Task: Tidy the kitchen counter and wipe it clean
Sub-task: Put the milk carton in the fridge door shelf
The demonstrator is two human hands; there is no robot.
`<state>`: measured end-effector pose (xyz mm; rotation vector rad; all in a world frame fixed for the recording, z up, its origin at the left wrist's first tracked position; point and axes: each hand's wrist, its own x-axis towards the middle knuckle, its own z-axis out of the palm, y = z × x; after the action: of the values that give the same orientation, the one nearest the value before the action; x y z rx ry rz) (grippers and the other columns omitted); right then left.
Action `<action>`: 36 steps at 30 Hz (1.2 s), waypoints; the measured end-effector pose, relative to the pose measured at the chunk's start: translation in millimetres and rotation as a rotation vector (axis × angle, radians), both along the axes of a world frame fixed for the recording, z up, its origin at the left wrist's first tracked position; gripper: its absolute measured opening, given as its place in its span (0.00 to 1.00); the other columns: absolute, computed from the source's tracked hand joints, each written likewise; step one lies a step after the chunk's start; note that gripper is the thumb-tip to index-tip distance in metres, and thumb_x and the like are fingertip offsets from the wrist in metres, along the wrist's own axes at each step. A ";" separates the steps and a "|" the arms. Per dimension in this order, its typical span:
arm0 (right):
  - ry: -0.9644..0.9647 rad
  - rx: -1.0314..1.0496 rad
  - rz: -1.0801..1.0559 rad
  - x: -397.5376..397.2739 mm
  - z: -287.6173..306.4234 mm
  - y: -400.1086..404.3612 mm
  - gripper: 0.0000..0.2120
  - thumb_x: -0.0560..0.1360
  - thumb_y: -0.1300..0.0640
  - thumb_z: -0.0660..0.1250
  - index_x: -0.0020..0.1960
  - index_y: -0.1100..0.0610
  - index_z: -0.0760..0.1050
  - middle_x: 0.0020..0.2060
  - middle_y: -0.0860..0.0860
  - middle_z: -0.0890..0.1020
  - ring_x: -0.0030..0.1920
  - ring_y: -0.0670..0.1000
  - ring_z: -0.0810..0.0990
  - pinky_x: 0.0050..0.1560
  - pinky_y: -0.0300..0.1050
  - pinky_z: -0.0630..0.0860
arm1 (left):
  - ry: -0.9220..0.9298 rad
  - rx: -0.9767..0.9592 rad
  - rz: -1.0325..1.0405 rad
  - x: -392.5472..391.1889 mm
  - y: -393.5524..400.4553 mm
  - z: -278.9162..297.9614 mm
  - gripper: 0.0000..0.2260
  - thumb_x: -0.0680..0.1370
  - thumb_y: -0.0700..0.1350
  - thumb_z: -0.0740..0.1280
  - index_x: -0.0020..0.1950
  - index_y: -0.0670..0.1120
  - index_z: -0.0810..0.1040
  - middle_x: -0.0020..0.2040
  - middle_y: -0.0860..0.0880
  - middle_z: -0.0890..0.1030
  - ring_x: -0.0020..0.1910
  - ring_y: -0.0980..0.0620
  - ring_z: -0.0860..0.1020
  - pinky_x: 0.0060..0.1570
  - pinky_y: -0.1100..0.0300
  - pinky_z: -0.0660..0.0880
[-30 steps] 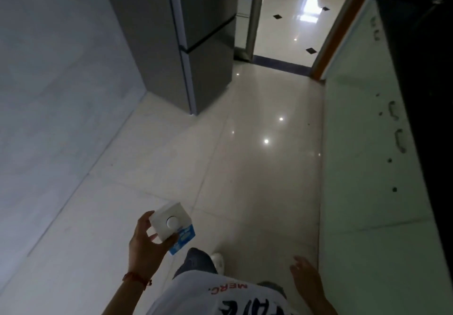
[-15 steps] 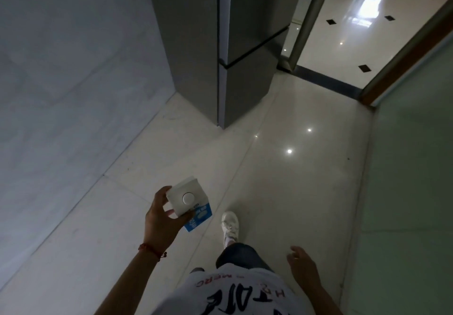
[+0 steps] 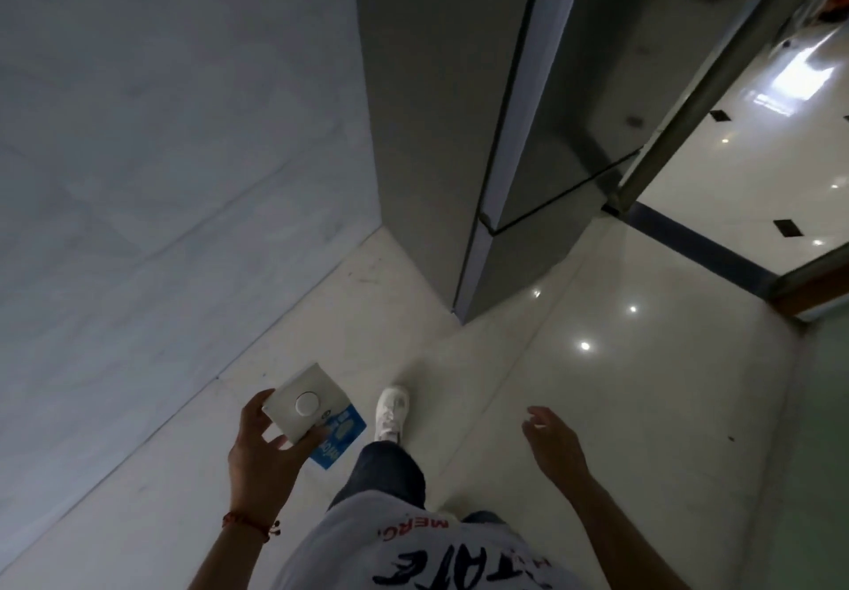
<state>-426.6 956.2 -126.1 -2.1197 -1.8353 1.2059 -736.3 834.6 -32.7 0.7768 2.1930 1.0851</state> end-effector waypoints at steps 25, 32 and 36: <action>0.389 1.067 -0.520 -165.8 207.3 370.9 0.34 0.70 0.58 0.70 0.71 0.64 0.58 0.67 0.58 0.68 0.67 0.50 0.69 0.66 0.47 0.71 | 0.038 0.164 -0.414 -90.6 369.4 58.4 0.31 0.65 0.36 0.75 0.64 0.41 0.66 0.63 0.40 0.74 0.59 0.45 0.73 0.53 0.50 0.75; 0.325 1.106 -0.386 -134.8 209.1 395.9 0.41 0.66 0.54 0.73 0.71 0.64 0.56 0.65 0.57 0.71 0.62 0.37 0.71 0.59 0.35 0.74 | -0.028 0.144 -0.421 -72.4 369.8 55.9 0.32 0.63 0.34 0.75 0.64 0.41 0.66 0.63 0.40 0.73 0.62 0.40 0.73 0.54 0.42 0.76; 0.276 1.121 -0.319 -124.3 205.0 398.7 0.42 0.65 0.50 0.72 0.72 0.64 0.57 0.64 0.59 0.73 0.63 0.51 0.74 0.59 0.52 0.77 | -0.030 0.156 -0.431 -67.4 375.3 58.1 0.31 0.64 0.33 0.75 0.64 0.40 0.66 0.63 0.39 0.73 0.62 0.39 0.73 0.54 0.42 0.76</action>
<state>-550.9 1354.9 78.9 -1.3988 -1.4129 0.2203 -803.7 1209.9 25.4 1.2256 1.8120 1.0395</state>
